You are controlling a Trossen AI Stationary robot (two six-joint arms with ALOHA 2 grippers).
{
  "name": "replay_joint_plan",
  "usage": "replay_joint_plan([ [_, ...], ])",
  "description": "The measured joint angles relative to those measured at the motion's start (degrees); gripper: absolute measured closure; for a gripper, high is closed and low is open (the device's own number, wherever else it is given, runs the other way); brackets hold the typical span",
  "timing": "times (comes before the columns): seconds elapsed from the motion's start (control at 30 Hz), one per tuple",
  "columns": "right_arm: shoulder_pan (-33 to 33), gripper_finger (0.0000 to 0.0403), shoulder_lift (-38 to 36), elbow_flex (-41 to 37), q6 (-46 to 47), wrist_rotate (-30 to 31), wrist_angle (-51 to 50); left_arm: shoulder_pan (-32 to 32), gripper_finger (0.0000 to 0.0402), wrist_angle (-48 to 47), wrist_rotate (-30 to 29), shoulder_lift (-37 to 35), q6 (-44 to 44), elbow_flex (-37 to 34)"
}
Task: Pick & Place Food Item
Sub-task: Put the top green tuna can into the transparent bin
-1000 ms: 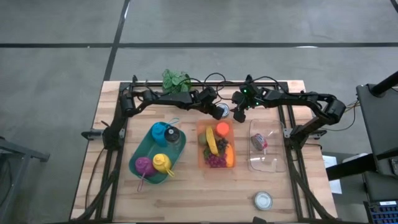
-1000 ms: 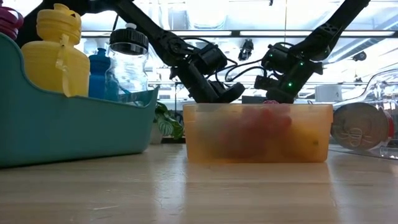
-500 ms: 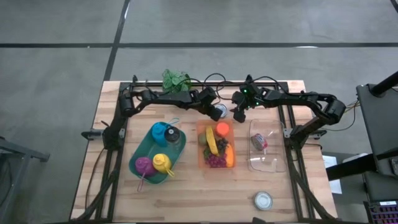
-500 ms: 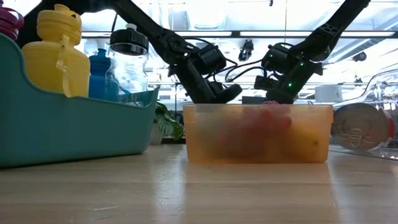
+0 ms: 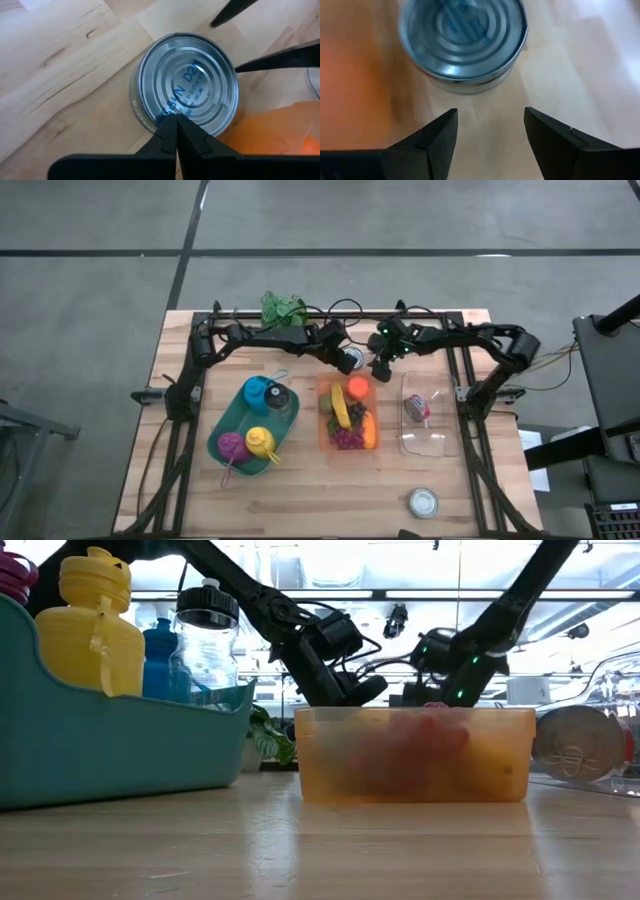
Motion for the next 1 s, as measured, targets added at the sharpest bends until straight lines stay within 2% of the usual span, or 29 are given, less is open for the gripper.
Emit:
replay_joint_plan([
  [0.07, 0.00, 0.0176, 2.44, 0.61, 0.21, 1.40, 0.34, 0.02, 0.0399, 0.02, 0.01, 0.01, 0.01, -0.02],
  [0.3, 0.20, 0.0176, 6.67, 3.62, -2.15, 0.68, 1.02, 0.10, 0.0399, 0.21, -0.21, 0.08, 0.46, -0.02],
  [0.6, 0.20, 0.0177, 6.58, 5.17, -8.70, 0.19, 2.06, 0.25, 0.0399, 0.03, -0.45, 0.08, 0.48, -0.09],
  [1.0, -0.11, 0.0177, 7.13, 5.30, -10.66, -1.12, 4.24, 0.45, 0.0399, 0.28, -0.46, 0.12, 0.66, -0.13],
])
